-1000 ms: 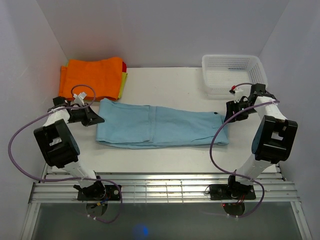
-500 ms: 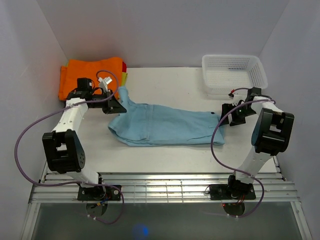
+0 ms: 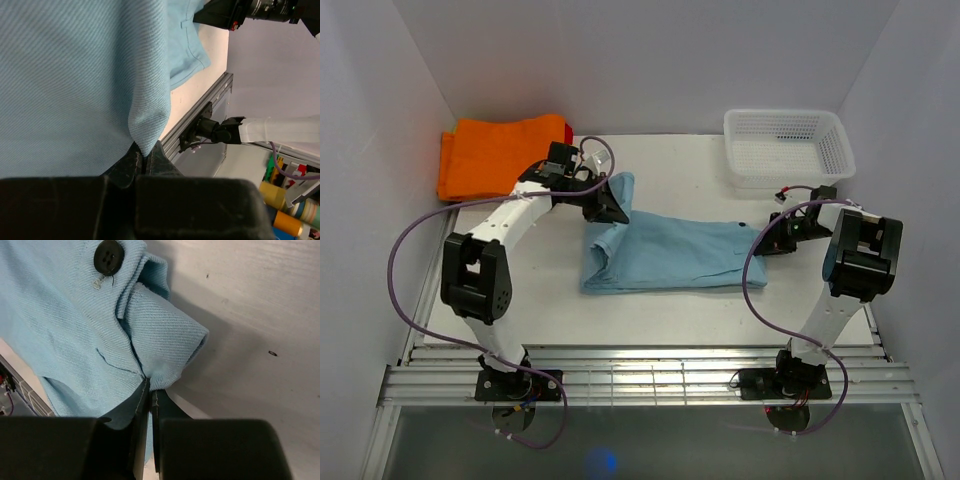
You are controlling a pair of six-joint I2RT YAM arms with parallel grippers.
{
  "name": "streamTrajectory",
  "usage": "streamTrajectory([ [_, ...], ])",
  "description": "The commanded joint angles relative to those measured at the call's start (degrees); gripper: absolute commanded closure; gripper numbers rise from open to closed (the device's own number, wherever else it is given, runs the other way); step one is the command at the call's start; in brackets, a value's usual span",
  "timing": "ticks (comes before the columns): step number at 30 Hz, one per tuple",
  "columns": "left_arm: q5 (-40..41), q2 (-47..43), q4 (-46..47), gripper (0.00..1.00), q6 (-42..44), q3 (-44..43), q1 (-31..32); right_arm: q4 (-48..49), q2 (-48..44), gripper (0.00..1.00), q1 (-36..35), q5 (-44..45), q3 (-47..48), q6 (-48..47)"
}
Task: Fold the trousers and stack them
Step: Fold the trousers
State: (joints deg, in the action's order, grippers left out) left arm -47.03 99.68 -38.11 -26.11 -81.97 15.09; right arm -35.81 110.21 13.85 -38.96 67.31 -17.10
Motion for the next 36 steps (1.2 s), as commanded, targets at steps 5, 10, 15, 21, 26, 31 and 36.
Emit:
streamTrajectory([
  [5,2.81,6.56,8.04,1.00,-11.15,-7.23,12.76,3.03,-1.23,0.92,-1.54,-7.53,-2.18,1.46],
  [10,6.93,12.72,13.75,1.00,-19.67,-11.62,19.53,5.48,-2.63,0.92,-1.89,-9.99,-4.37,2.07],
  [15,10.37,20.45,14.03,1.00,-25.04,-16.80,24.62,9.79,-4.04,0.92,-2.33,-12.89,-8.24,4.27],
  [21,11.96,25.21,15.96,1.00,-28.29,-21.47,26.83,13.75,-4.74,0.92,-3.65,-13.69,-10.70,7.16],
  [26,11.34,28.02,17.63,1.00,-32.16,-24.89,28.59,17.17,-5.71,0.92,-4.09,-13.51,-12.81,9.63],
  [31,12.57,28.99,18.42,1.00,-35.41,-26.66,30.52,20.60,-6.85,0.92,-4.88,-13.16,-15.19,12.44],
  [36,12.05,30.04,20.09,1.00,-38.84,-27.62,31.66,22.54,-6.33,0.92,-5.67,-12.54,-15.63,14.20],
])
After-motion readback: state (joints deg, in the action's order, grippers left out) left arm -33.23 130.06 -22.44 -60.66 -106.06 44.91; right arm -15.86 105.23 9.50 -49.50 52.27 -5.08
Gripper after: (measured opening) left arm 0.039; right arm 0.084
